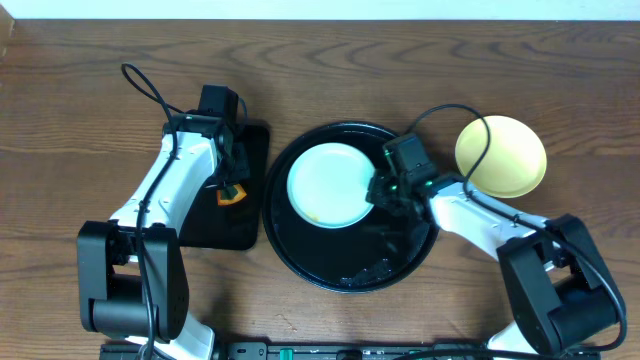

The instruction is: Clean dirty plates on tray and stack at the side

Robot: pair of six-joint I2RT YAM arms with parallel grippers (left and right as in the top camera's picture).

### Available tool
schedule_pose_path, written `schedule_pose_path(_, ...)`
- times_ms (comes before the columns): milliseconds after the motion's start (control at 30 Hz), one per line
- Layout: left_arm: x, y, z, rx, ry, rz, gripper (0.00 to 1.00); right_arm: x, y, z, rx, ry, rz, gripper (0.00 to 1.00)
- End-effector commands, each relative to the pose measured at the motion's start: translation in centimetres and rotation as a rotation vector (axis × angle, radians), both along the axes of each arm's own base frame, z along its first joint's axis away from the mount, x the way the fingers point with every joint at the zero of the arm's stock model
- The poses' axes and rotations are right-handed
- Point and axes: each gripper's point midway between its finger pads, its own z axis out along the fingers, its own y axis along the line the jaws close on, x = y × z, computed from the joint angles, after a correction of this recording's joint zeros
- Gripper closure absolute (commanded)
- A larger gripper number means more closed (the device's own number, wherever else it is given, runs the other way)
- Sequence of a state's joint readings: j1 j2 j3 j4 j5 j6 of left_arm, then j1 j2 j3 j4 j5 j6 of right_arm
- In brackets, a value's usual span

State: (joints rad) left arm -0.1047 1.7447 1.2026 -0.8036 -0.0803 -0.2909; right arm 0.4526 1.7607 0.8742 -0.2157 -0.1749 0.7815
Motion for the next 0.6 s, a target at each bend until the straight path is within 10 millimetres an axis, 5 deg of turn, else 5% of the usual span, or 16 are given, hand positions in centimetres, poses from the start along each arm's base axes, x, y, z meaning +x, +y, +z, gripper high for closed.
schedule_pose_path(0, -0.1, 0.2, 0.3, 0.001, -0.009, -0.002, 0.92, 0.6, -2.3, -0.6, -0.031, 0.021, -0.074, 0.99)
schedule_pose_path(300, -0.1, 0.2, 0.3, 0.001, -0.009, -0.002, 0.92, 2.1, -2.0, 0.9, 0.010, -0.074, 0.068, 0.99)
schedule_pose_path(567, -0.1, 0.2, 0.3, 0.001, -0.009, -0.002, 0.92, 3.5, -2.2, 5.2, 0.159, -0.192, 0.183, 0.99)
